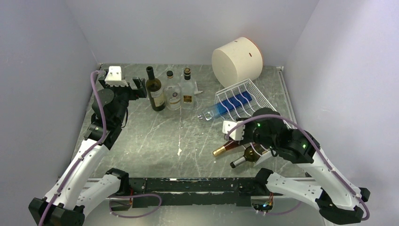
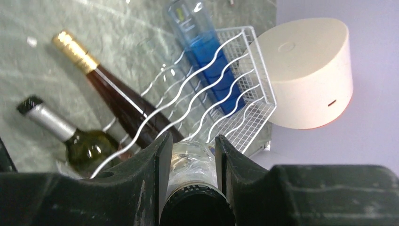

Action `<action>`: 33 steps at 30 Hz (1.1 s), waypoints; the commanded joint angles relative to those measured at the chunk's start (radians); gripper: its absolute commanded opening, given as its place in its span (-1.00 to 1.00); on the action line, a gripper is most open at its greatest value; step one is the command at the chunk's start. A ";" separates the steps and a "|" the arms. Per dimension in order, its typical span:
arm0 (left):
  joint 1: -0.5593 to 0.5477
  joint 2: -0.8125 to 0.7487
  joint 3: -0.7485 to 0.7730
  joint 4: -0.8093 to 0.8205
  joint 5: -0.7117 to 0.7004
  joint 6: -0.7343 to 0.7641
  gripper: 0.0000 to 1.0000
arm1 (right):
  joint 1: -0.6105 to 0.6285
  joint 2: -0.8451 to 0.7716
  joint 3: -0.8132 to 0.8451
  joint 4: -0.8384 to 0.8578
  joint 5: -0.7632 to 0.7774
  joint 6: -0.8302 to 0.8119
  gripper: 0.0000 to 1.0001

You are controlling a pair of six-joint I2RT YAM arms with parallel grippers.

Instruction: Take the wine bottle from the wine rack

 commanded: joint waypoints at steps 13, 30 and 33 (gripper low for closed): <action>0.003 -0.021 0.041 0.004 0.022 -0.004 0.94 | 0.003 0.299 0.127 1.021 0.424 0.561 -1.00; 0.003 -0.029 0.043 0.002 0.002 -0.001 0.92 | -0.228 0.652 0.316 1.321 0.339 0.956 -1.00; 0.003 -0.031 0.041 0.005 0.004 -0.001 0.92 | -0.247 0.687 0.342 1.339 0.326 0.961 -1.00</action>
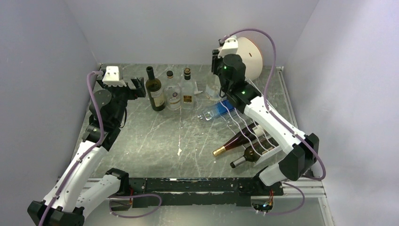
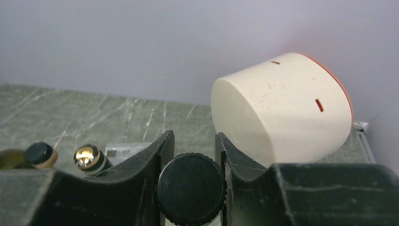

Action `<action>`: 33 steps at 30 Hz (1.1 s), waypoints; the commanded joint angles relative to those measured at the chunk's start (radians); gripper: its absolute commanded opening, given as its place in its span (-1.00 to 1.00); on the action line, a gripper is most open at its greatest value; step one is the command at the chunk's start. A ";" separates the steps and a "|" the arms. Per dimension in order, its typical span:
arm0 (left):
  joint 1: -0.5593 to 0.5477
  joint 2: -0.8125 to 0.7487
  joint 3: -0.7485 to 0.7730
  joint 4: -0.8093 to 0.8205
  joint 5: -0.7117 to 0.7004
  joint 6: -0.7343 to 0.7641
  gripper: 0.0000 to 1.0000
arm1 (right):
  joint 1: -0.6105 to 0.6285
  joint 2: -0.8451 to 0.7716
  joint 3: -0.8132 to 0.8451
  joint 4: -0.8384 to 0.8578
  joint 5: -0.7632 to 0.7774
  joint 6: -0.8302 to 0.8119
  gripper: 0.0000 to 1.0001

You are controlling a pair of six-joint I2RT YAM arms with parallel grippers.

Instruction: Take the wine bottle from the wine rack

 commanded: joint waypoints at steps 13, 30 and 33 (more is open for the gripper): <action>0.003 0.002 0.031 0.004 0.005 -0.003 0.91 | -0.073 0.165 0.210 0.328 -0.088 0.080 -1.00; 0.003 0.008 0.031 0.004 -0.002 0.002 0.91 | -0.085 0.319 0.133 0.395 -0.133 0.096 -1.00; 0.003 0.010 0.033 0.003 0.005 0.000 0.91 | -0.085 0.322 0.103 0.394 -0.145 0.112 -1.00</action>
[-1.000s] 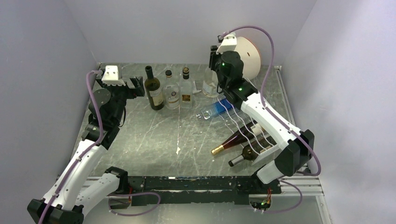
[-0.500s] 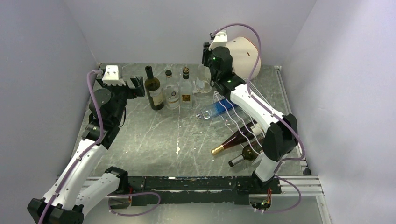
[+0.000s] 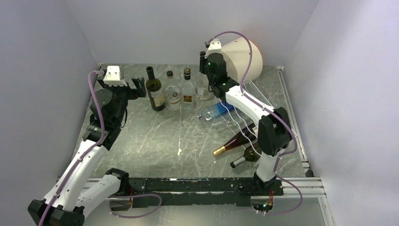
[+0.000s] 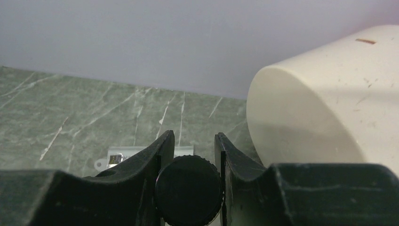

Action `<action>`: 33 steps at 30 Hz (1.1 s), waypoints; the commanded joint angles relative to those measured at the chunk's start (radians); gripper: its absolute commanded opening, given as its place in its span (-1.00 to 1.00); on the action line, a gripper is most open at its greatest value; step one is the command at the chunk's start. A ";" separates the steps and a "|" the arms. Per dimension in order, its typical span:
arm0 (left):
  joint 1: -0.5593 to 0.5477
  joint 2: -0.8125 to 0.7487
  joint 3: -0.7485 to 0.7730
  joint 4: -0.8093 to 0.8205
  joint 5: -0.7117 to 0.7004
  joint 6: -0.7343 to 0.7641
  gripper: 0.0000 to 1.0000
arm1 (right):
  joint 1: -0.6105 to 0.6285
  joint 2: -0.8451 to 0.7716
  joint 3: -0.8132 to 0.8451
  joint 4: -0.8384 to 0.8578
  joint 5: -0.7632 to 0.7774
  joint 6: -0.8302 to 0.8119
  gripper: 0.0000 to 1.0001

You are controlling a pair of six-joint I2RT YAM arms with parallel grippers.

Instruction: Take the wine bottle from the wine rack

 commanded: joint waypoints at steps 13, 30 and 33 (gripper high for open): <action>0.003 0.000 0.031 0.004 0.003 0.001 0.90 | -0.003 -0.037 -0.142 0.326 -0.100 0.049 -1.00; 0.003 0.001 0.029 0.004 -0.002 0.003 0.89 | 0.048 -0.094 -0.351 0.482 -0.099 -0.052 -0.14; 0.003 0.001 0.030 0.005 -0.002 0.003 0.89 | 0.047 -0.132 -0.355 0.446 -0.092 -0.041 0.12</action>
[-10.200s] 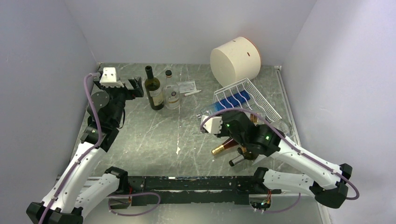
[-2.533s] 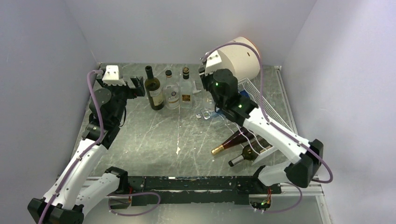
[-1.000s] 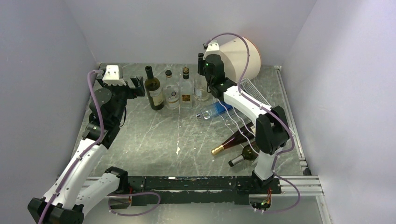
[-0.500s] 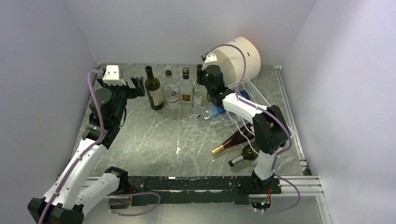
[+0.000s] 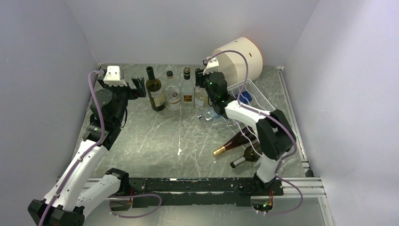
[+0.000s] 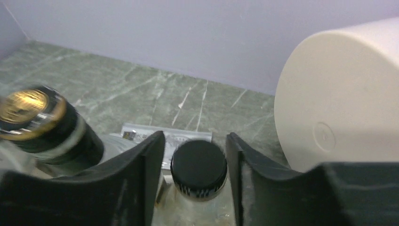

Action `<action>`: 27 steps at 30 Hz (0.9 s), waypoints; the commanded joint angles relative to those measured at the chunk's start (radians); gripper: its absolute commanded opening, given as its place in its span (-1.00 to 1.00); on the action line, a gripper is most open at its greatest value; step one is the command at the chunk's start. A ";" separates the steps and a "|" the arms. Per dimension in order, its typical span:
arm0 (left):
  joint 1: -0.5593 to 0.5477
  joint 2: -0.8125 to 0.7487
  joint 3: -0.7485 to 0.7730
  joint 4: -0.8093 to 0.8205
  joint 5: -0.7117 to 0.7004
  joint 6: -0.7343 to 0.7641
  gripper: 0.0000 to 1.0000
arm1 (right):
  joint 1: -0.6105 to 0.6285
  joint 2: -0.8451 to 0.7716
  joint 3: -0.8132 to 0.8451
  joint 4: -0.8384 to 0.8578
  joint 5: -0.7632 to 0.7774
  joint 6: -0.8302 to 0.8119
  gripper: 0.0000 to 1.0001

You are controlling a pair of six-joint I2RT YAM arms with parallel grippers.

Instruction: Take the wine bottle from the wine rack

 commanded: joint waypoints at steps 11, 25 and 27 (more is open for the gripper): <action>0.003 0.001 0.030 0.003 0.006 -0.003 0.88 | 0.010 -0.294 0.073 -0.330 -0.070 0.003 0.63; -0.001 -0.005 0.031 -0.003 0.021 -0.024 0.87 | 0.021 -0.888 -0.338 -0.733 -0.355 -0.231 0.76; -0.006 -0.010 0.025 0.004 0.022 -0.025 0.88 | 0.039 -0.888 -0.348 -0.777 -0.379 -0.251 0.76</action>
